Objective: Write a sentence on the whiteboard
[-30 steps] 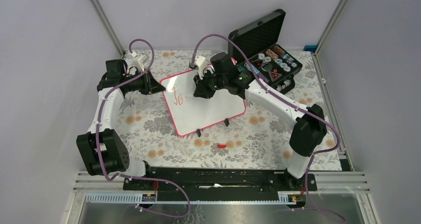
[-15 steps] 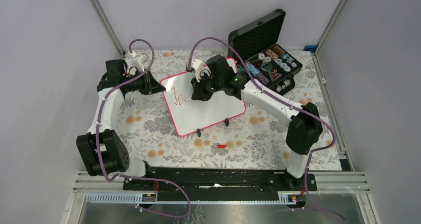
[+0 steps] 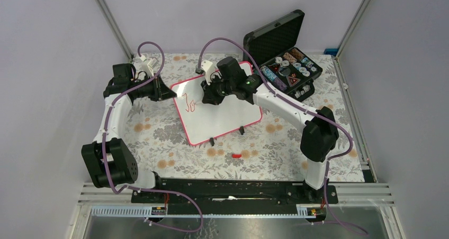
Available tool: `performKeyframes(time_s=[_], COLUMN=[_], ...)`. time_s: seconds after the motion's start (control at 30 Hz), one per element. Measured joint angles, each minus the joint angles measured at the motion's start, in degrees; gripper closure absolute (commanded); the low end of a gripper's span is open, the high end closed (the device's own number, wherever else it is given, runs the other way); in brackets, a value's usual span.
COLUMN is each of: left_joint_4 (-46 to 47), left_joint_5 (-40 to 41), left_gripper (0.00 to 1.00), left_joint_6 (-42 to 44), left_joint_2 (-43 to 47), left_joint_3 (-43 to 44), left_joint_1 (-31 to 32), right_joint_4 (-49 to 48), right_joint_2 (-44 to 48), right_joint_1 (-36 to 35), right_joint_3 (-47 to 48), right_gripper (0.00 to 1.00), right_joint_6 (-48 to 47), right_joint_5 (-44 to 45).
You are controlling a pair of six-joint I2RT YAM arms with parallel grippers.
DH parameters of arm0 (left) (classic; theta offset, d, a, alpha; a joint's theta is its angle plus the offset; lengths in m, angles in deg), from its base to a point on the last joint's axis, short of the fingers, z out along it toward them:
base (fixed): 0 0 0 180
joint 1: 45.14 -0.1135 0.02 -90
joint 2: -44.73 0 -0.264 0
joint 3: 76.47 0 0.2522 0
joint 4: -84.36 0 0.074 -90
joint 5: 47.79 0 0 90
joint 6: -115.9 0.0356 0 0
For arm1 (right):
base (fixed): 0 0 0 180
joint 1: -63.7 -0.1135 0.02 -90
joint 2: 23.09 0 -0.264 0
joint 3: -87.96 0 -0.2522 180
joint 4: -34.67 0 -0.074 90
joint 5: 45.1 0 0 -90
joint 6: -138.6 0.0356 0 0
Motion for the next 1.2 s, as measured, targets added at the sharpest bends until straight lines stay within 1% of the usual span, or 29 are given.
performKeyframes(time_s=[0.27, 0.9, 1.2], left_joint_4=[0.0, 0.0, 0.0], left_joint_5=[0.2, 0.5, 0.7], left_gripper=[1.0, 1.0, 1.0], left_joint_6=[0.0, 0.0, 0.0], left_joint_2=[0.0, 0.0, 0.0], left_joint_3=[0.0, 0.0, 0.0], left_joint_1=[0.0, 0.0, 0.0], right_joint_4=[0.0, 0.0, -0.9], right_joint_2=[-0.7, -0.7, 0.2], right_joint_1=[-0.2, -0.1, -0.1], right_joint_3=[0.2, 0.2, -1.8], right_gripper=[1.0, 1.0, 1.0], right_joint_6=[-0.1, -0.1, -0.2], right_joint_5=[1.6, 2.3, 2.3])
